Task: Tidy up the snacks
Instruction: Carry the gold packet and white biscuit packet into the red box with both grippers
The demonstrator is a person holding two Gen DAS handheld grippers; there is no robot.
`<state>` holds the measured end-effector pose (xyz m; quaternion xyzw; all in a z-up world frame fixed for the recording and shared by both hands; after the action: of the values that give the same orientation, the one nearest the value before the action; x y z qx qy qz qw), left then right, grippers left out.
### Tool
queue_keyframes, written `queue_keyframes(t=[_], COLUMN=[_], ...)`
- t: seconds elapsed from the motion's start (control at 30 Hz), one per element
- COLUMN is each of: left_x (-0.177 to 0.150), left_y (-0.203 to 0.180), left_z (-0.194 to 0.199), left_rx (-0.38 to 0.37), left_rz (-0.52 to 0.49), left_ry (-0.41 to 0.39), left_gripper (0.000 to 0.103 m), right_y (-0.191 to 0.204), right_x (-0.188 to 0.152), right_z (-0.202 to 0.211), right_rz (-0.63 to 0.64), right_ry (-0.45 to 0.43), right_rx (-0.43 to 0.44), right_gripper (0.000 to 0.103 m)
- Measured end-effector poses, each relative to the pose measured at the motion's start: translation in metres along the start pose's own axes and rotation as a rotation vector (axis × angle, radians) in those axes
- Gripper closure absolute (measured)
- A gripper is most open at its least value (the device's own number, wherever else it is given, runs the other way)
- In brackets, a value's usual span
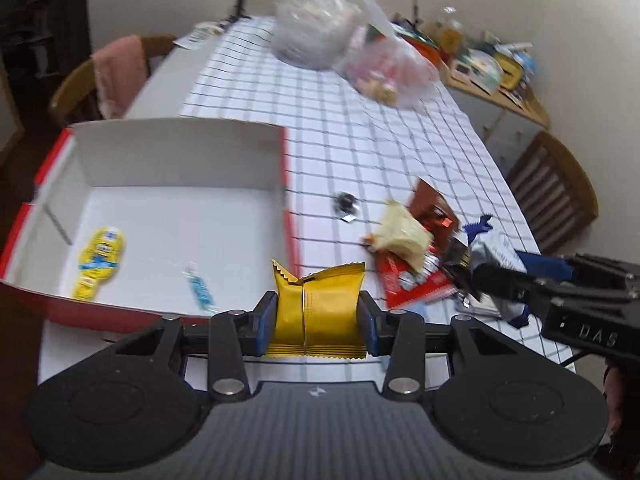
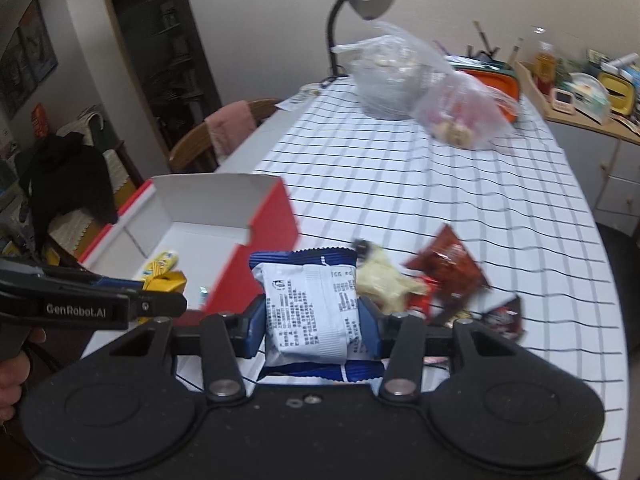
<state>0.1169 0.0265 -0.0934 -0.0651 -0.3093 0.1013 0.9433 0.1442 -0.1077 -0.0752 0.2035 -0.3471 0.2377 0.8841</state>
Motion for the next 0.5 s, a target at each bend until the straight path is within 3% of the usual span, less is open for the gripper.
queue_keyframes(t=[0.5], left_x=[0.032], left_y=[0.121], left_z=[0.005], left_rx=[0.127], left_rz=[0.056], left_ry=[-0.015], left_gripper=[0.062], right_y=[0.09], right_x=[0.018], right_z=[-0.079], right_rz=[0.072], right_ry=[0.047], right_rx=[-0.004], right_gripper=[0.057])
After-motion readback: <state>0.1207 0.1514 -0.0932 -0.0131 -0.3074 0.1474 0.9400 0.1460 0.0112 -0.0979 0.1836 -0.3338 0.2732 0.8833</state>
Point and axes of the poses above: each gripper's, at about its wrist camera, not at the fingertips, and z roughly against the way its jaws point, y to its left, x to its top, the point moved 8 cm from there along -z, roughly the way its jaws point, and after that the axes turned 2 degrees about x, right-handed, at the moved point
